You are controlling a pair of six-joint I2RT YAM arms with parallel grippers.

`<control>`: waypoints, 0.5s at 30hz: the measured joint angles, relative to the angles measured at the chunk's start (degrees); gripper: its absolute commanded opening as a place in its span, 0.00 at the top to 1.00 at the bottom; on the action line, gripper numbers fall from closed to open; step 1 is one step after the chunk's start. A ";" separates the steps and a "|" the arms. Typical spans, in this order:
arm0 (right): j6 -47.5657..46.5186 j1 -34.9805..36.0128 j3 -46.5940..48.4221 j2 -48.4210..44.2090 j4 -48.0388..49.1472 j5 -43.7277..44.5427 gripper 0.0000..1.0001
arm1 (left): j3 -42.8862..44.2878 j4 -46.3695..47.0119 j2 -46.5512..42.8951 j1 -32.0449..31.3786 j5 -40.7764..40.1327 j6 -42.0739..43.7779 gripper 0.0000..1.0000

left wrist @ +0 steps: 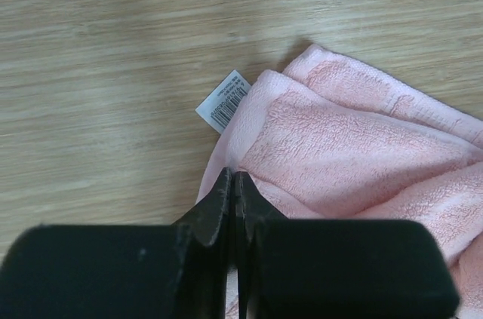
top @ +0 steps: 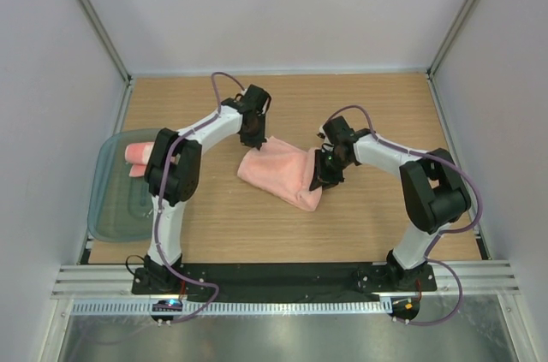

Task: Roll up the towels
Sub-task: Roll the towel

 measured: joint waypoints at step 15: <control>0.00 0.00 0.61 0.66 -0.63 -0.04 0.99 | 0.00 2.58 -5.33 -0.11 -2.21 1.66 0.91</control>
